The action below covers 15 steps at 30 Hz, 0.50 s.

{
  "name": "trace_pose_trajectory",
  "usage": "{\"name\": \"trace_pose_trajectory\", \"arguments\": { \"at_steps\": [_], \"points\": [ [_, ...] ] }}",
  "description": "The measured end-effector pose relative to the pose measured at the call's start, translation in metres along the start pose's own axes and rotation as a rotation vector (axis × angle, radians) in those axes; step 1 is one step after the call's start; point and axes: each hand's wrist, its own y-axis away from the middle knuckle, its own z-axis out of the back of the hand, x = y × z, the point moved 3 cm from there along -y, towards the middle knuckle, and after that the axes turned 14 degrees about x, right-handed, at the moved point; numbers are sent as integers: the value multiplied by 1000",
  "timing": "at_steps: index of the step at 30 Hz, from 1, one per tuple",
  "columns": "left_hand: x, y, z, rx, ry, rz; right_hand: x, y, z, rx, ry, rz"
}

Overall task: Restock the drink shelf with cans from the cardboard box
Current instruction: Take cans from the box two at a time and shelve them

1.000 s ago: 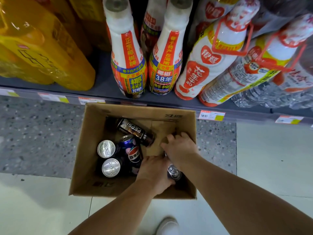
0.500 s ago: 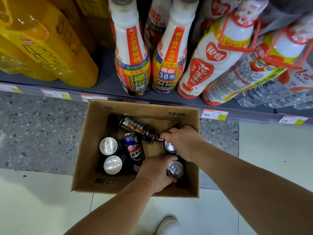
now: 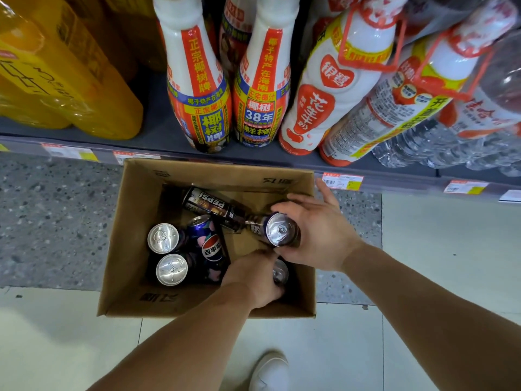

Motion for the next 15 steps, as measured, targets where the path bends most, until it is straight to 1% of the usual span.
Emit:
{"name": "trace_pose_trajectory", "arguments": {
  "at_steps": [4, 9, 11, 15],
  "points": [
    [14, 19, 9, -63, 117, 15, 2, 12, 0, -60, -49, -41],
    [27, 61, 40, -172, 170, 89, 16, 32, 5, -54, -87, -121],
    [25, 84, 57, -199, 146, 112, 28, 42, 13, -60, -117, -147],
    [9, 141, 91, -247, 68, 113, 59, 66, 46, -134, -217, -201]
  ]
}}
